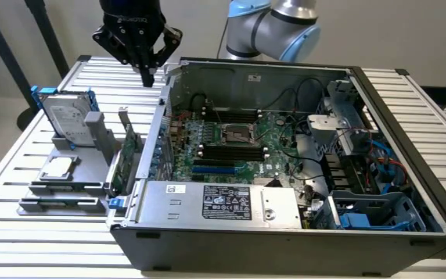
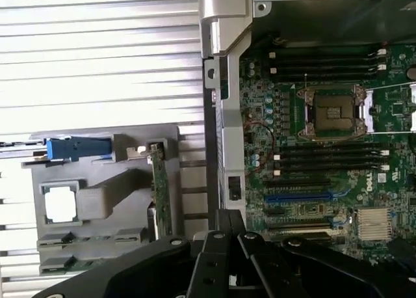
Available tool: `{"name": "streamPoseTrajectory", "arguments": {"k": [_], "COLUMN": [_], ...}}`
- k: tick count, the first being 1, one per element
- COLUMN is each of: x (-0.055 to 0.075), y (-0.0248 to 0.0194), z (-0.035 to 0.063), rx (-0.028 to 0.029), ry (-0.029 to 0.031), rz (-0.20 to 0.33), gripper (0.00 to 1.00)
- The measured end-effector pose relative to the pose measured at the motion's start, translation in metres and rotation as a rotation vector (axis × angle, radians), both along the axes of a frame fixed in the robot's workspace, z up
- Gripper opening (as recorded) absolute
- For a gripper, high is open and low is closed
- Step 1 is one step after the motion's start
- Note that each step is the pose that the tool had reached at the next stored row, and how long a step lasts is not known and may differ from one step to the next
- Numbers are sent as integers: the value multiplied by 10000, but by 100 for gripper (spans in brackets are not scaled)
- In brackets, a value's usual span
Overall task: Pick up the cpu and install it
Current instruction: 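Reach for the cpu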
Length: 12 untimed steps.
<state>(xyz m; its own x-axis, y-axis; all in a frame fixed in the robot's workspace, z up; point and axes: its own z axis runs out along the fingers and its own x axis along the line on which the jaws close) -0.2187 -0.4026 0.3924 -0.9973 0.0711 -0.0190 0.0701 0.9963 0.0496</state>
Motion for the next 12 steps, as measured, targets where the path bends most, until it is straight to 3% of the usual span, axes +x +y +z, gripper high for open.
{"name": "streamPoseTrajectory", "arguments": {"k": [12], "x": [-547], "y": [-10], "z": [-5], "rx": [-29], "ry": [1], "rz": [-2], "gripper": [11]}}
